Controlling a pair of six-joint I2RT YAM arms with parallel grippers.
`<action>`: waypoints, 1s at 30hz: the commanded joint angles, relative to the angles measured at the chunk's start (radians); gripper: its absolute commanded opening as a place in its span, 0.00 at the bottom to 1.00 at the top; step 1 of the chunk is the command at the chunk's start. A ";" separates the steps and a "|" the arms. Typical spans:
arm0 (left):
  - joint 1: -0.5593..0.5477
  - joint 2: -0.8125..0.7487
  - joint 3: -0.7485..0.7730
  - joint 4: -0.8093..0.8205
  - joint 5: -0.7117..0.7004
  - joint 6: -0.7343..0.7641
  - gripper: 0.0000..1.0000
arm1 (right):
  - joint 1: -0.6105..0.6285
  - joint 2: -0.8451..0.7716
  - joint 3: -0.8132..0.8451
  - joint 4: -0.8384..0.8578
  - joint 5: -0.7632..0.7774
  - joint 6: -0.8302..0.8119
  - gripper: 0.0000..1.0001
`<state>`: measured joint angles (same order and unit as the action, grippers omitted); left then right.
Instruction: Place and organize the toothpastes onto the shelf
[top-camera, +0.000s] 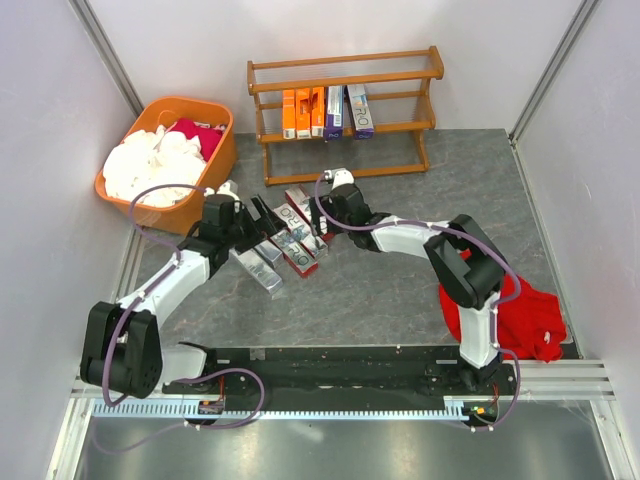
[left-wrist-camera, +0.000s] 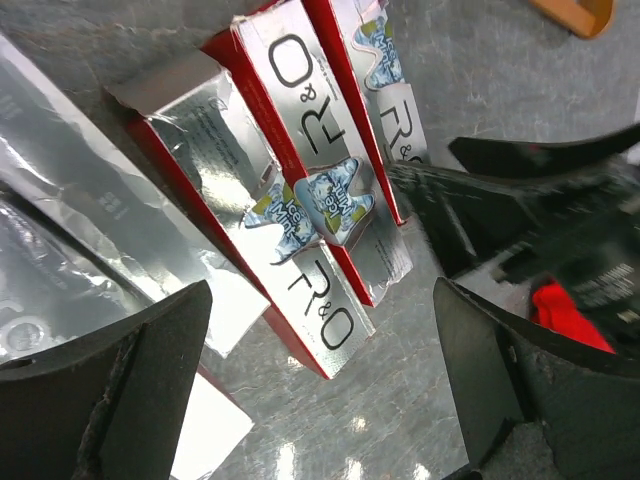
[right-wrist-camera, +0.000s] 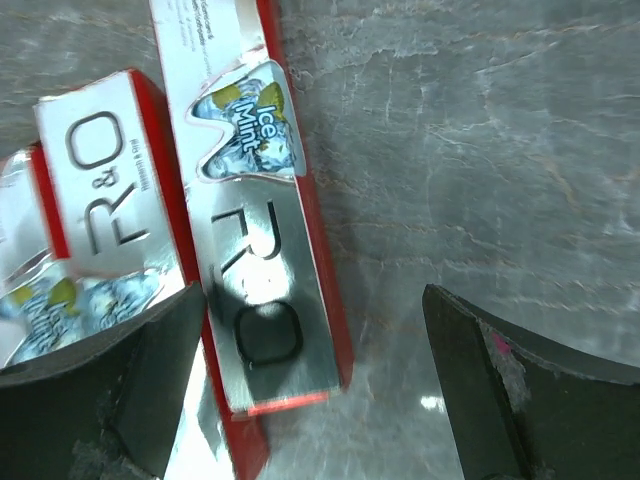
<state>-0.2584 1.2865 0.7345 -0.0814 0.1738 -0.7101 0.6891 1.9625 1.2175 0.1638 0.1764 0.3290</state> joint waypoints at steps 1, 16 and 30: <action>0.030 -0.039 -0.012 -0.008 0.049 0.052 1.00 | -0.003 0.064 0.114 -0.004 -0.041 0.002 0.98; 0.041 -0.004 -0.027 0.045 0.121 0.035 1.00 | -0.005 0.148 0.145 -0.059 0.000 0.021 0.75; 0.039 0.066 -0.122 0.389 0.377 -0.147 1.00 | 0.007 -0.140 -0.142 0.042 0.014 0.042 0.39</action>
<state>-0.2237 1.3369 0.6422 0.1234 0.4316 -0.7647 0.6838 1.9560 1.1431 0.1581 0.1825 0.3576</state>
